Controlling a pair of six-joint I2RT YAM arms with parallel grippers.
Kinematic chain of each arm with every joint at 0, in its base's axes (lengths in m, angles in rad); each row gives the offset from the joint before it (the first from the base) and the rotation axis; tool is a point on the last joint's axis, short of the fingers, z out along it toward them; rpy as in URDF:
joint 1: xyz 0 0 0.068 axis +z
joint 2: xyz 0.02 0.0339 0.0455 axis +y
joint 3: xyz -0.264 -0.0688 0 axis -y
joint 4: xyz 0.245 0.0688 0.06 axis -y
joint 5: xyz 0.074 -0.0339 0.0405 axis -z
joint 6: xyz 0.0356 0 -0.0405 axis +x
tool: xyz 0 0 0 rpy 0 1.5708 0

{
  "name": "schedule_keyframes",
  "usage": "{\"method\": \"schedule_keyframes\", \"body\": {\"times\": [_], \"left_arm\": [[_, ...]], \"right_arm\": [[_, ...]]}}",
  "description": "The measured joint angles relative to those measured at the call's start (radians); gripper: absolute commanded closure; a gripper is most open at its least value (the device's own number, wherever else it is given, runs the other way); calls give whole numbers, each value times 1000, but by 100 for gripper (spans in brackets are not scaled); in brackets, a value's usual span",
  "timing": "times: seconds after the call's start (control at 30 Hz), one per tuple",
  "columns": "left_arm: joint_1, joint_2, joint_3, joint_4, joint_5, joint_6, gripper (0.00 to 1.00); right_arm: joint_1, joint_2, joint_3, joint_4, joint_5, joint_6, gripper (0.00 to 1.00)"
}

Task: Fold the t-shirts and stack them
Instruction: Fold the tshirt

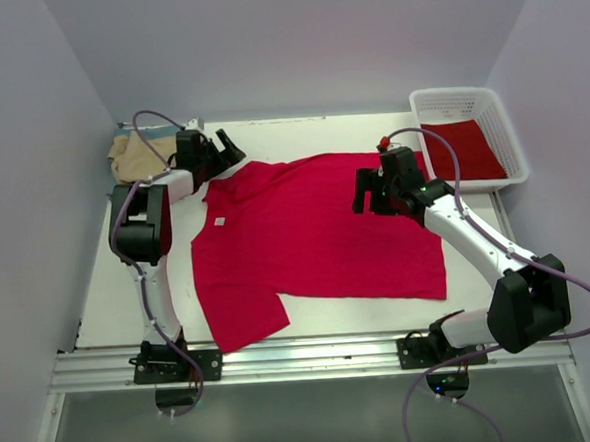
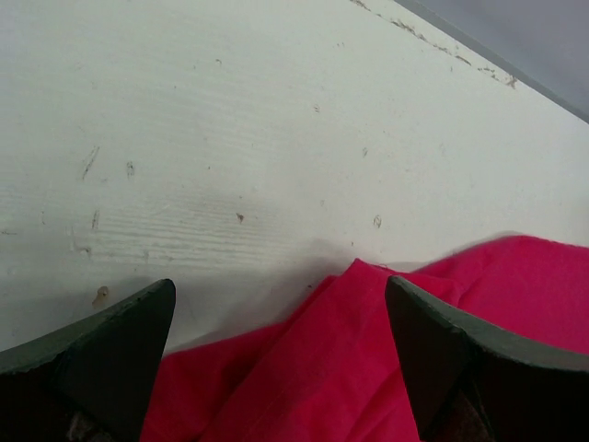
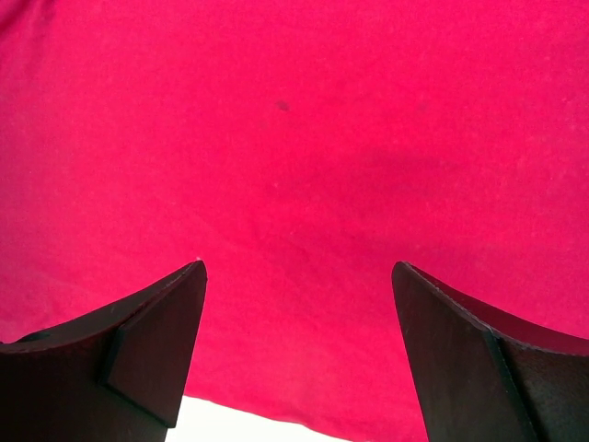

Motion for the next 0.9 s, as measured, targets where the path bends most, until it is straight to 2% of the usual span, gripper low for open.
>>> {"method": "schedule_keyframes", "body": {"times": [0.23, 0.33, 0.37, 0.47, 0.67, 0.77, 0.8, 0.87, 0.9], "left_arm": [[-1, 19, 44, -85, -31, 0, 0], [-3, 21, 44, -87, -17, 0, 2], [-5, 23, 45, -84, -6, -1, 3], [-9, 39, 50, -54, 62, -4, 4], [-24, 129, 108, 52, 293, -53, 11], [-31, 152, 114, 88, 369, -80, 19], [-32, 156, 113, 97, 388, -87, 27], [-34, 164, 107, 119, 420, -111, 36], [-34, 169, 106, 132, 434, -122, 46]], "right_arm": [[0, 0, 0, 0, 0, 0, 16], [0, 0, 0, 0, -1, 0, 26], [0, 0, 0, 0, -1, -1, 33], [0, 0, 0, 0, -1, 0, 44], [0, 0, -1, 1, -1, 0, 50], [0, 0, -2, 1, 0, 0, 52], [0, 0, -2, 1, 0, 0, 53], [0, 0, -5, 1, 0, 0, 55], [0, 0, -6, 0, 0, 0, 56]]}}
